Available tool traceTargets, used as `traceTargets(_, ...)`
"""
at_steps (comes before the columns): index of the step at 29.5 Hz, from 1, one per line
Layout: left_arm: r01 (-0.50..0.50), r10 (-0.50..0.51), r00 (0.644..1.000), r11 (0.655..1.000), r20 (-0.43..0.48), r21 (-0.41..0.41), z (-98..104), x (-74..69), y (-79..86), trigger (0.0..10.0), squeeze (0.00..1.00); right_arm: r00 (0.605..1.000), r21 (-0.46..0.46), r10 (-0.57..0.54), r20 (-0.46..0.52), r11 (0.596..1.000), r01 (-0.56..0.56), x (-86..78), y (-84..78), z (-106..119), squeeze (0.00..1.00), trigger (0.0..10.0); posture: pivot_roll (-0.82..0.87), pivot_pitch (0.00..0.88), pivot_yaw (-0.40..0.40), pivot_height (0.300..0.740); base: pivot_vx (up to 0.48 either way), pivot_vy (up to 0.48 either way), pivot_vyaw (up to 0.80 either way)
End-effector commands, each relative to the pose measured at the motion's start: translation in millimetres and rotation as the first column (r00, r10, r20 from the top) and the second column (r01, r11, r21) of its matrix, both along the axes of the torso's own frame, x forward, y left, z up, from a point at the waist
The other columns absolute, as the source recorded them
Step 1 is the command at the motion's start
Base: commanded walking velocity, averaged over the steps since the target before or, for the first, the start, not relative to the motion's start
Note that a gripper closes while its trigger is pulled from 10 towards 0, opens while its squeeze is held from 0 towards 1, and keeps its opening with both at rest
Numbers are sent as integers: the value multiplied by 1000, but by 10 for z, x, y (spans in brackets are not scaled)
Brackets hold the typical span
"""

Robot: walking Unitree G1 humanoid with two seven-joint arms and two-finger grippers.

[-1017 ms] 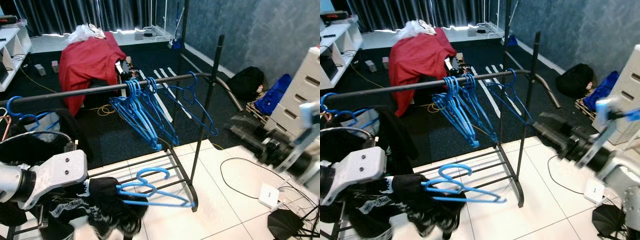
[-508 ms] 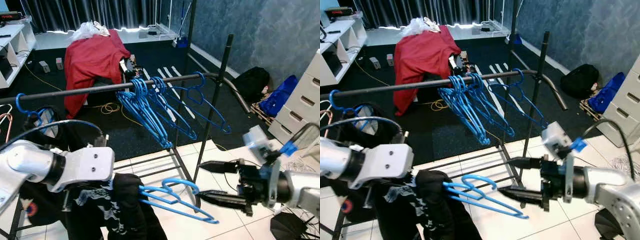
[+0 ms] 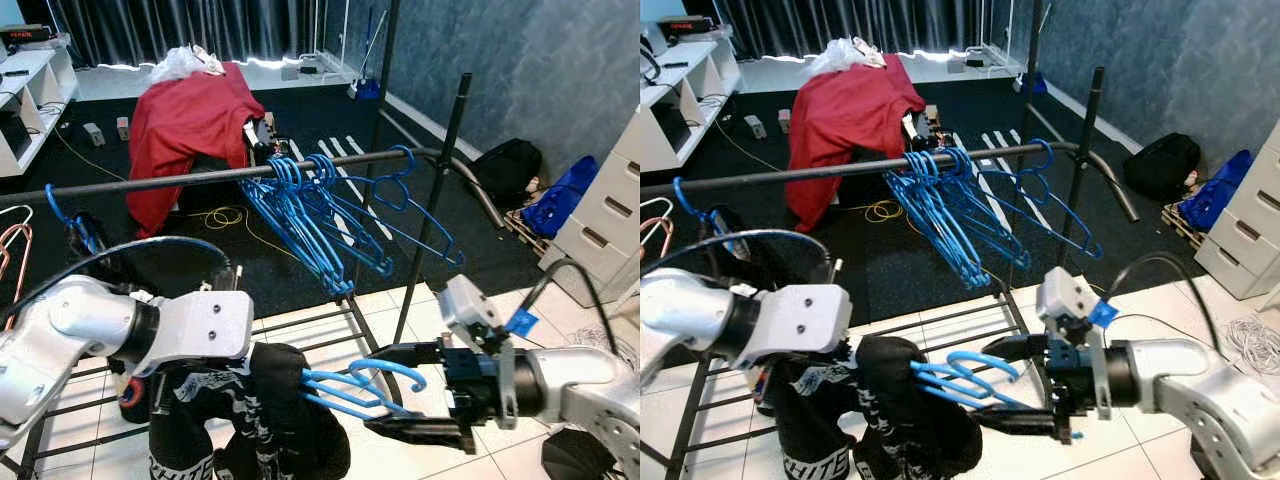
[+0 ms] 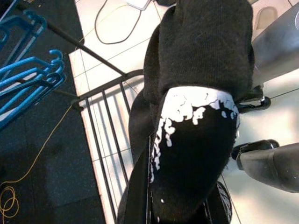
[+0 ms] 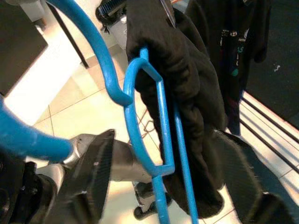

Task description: Hang hanger

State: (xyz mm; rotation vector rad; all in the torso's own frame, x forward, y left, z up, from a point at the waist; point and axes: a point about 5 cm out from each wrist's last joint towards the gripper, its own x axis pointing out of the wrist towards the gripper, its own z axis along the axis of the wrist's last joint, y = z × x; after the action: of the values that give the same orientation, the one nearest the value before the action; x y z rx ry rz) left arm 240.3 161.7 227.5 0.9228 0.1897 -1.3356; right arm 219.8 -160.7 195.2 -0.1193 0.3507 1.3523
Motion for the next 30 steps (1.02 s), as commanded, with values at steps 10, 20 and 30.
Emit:
traceTargets(10, 39, -38, 998, 999, 48, -28, 123, 32, -75, 10000, 0, 990, -63, -82, 114, 994, 90, 174, 35, -62, 0, 0, -39, 0, -23, 740, 0, 0, 0)
traceTargets(20, 60, -56, 996, 996, 65, -59, 172, 36, -129, 10000, 0, 988, -25, -93, 122, 995, 97, 197, 82, -64, 0, 0, -34, 0, -21, 740, 0, 0, 0)
traceTargets(30, 81, -88, 996, 971, -21, -226, 357, 12, -112, 10000, 1000, 982, 48, -94, 164, 995, 87, 214, 120, 31, 0, 0, -34, 0, -18, 740, 0, 0, 0)
